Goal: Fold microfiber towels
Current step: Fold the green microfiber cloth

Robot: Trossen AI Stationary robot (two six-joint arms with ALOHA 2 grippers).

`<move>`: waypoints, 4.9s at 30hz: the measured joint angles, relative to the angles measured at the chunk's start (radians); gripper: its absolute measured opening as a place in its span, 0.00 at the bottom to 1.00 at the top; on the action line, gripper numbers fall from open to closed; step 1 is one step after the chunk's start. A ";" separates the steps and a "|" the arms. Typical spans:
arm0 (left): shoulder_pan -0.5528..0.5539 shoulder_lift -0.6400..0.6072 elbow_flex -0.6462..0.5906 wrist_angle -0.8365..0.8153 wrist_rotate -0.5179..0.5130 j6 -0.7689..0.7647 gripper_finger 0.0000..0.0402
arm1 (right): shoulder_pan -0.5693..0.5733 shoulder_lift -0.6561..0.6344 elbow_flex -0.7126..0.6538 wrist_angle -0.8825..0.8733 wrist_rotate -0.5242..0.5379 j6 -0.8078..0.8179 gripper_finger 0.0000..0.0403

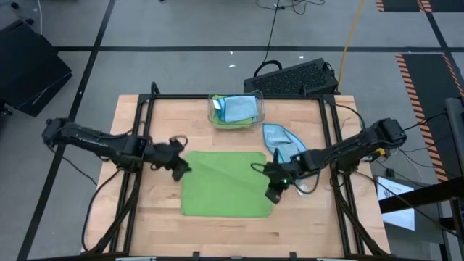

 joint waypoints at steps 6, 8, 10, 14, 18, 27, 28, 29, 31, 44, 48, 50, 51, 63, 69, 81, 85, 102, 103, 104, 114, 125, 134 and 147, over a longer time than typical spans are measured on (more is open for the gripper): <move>-0.309 0.106 0.000 0.223 -0.057 0.087 0.43 | 0.172 0.004 0.000 0.085 0.040 -0.221 0.22; -0.403 0.160 0.000 0.268 -0.078 0.150 0.45 | 0.220 0.004 0.000 0.113 0.077 -0.332 0.27; -0.488 0.210 -0.001 0.276 -0.097 0.207 0.48 | 0.254 0.012 0.001 0.142 0.109 -0.402 0.31; -0.592 0.292 0.000 0.290 -0.140 0.197 0.59 | 0.282 0.047 -0.013 0.222 0.139 -0.416 0.34; -0.650 0.353 0.000 0.334 -0.177 0.181 0.71 | 0.287 0.107 -0.044 0.290 0.138 -0.374 0.35; -0.653 0.475 0.010 0.329 -0.251 0.162 0.80 | 0.287 0.193 -0.063 0.307 0.164 -0.372 0.35; -0.646 0.478 0.018 0.331 -0.253 0.178 0.80 | 0.287 0.199 -0.063 0.308 0.164 -0.372 0.35; -0.642 0.477 0.023 0.330 -0.258 0.188 0.80 | 0.287 0.205 -0.063 0.313 0.164 -0.372 0.35; -0.639 0.476 0.029 0.312 -0.262 0.188 0.80 | 0.287 0.225 -0.063 0.332 0.164 -0.373 0.35; -0.684 0.484 0.030 0.270 -0.211 0.189 0.80 | 0.287 0.263 -0.063 0.397 0.164 -0.373 0.35; -0.699 0.513 0.030 0.265 -0.206 0.262 0.79 | 0.287 0.263 -0.063 0.397 0.162 -0.378 0.40; -0.701 0.533 0.029 0.265 -0.206 0.316 0.76 | 0.287 0.263 -0.063 0.397 0.165 -0.386 0.44; -0.701 0.542 0.029 0.264 -0.206 0.341 0.73 | 0.287 0.263 -0.063 0.397 0.165 -0.391 0.46; -0.700 0.612 0.029 0.320 -0.204 0.441 0.48 | 0.287 0.261 -0.086 0.408 0.164 -0.403 0.51; -0.700 0.640 0.029 0.345 -0.177 0.430 0.37 | 0.287 0.260 -0.095 0.412 0.163 -0.409 0.46; -0.700 0.642 0.029 0.391 -0.153 0.377 0.28 | 0.287 0.261 -0.097 0.405 0.162 -0.428 0.22; -0.700 0.642 0.029 0.392 -0.150 0.376 0.28 | 0.287 0.262 -0.097 0.404 0.160 -0.428 0.17; -0.699 0.642 0.029 0.414 -0.153 0.345 0.02 | 0.287 0.262 -0.097 0.404 0.160 -0.424 0.02; -0.699 0.642 0.029 0.414 -0.154 0.329 0.02 | 0.287 0.262 -0.097 0.404 0.160 -0.422 0.02; -0.699 0.641 0.029 0.417 -0.154 0.304 0.02 | 0.287 0.262 -0.097 0.404 0.160 -0.415 0.01; -0.699 0.479 0.030 0.445 -0.162 0.030 0.01 | 0.287 0.164 -0.099 0.406 0.152 -0.318 0.01; -0.700 0.272 0.030 0.444 -0.170 -0.038 0.00 | 0.266 0.040 -0.098 0.413 -0.028 -0.239 0.01; -0.701 0.196 0.030 0.496 -0.217 -0.026 0.00 | 0.239 -0.011 -0.097 0.488 -0.156 -0.130 0.01; -0.654 0.196 0.030 0.186 -0.473 -0.109 0.00 | 0.038 -0.055 -0.097 0.262 -0.091 -0.198 0.01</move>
